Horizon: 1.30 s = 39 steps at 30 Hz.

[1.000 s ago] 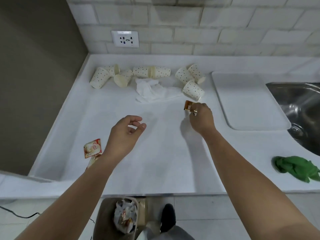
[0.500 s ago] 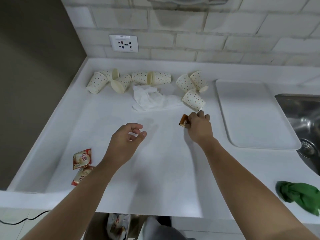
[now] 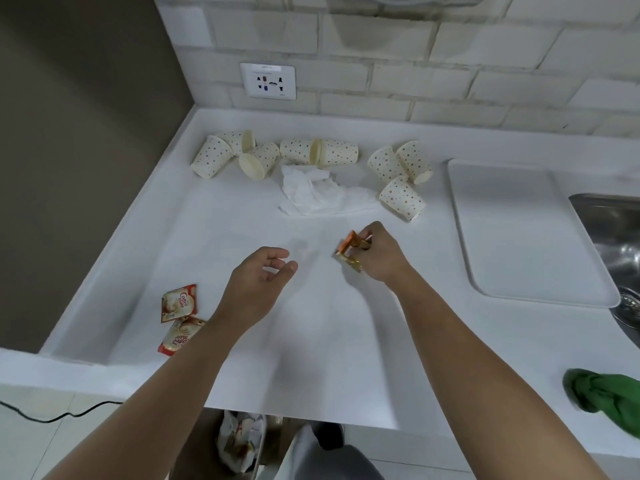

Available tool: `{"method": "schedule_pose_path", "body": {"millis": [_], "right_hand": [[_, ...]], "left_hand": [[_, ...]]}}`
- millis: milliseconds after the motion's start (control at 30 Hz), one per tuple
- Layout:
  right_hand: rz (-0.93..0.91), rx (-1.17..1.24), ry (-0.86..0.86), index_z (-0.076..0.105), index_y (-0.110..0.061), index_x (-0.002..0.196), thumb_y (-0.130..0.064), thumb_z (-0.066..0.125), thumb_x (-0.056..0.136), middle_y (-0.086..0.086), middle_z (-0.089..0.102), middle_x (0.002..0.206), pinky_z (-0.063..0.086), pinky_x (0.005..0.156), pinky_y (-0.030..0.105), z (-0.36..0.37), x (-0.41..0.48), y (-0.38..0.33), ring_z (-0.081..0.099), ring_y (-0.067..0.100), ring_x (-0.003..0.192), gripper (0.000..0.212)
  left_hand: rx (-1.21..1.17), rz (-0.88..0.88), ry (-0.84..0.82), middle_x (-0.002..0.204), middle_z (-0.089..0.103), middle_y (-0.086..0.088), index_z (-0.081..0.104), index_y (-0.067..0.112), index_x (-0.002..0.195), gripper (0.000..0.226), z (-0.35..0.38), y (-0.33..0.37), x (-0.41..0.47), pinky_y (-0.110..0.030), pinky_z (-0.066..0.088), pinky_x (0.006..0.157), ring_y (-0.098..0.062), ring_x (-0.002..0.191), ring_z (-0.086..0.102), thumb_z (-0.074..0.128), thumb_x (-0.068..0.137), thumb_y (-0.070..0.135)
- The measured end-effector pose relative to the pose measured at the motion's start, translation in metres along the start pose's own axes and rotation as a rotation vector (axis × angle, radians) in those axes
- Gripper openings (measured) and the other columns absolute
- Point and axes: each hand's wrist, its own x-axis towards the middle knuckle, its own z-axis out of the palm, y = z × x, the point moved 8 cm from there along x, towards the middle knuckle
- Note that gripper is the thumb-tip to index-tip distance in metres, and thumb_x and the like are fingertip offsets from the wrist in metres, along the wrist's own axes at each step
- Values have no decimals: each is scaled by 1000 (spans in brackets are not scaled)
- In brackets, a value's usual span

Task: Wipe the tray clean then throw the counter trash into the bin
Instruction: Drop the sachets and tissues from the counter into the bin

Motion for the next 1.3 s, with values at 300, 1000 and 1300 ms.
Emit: {"method": "schedule_pose_path", "body": {"millis": [300, 1000, 1300], "right_hand": [[-57, 494, -217, 57, -3, 104, -5, 66, 91, 11, 61, 83, 57, 58, 37, 129, -88, -90, 64, 23, 71, 16], [-328, -511, -17, 42, -13, 135, -34, 72, 87, 11, 45, 127, 42, 95, 39, 273, -164, -108, 42, 31, 117, 60], [-107, -245, -79, 47, -5, 131, -7, 55, 94, 15, 52, 122, 39, 80, 28, 214, -144, -81, 55, 30, 112, 38]], "left_hand": [[-187, -46, 74, 107, 73, -5, 72, 18, 110, 24, -63, -24, -20, -40, 64, 80, -20, 90, 75, 74, 94, 36], [-136, -5, 334, 96, 78, 10, 73, 35, 109, 16, -202, -64, -68, -30, 57, 79, -6, 86, 75, 73, 94, 39], [378, -11, 145, 104, 61, -2, 75, 12, 99, 24, -172, -75, -23, -23, 41, 65, -22, 92, 61, 71, 95, 36]]}}
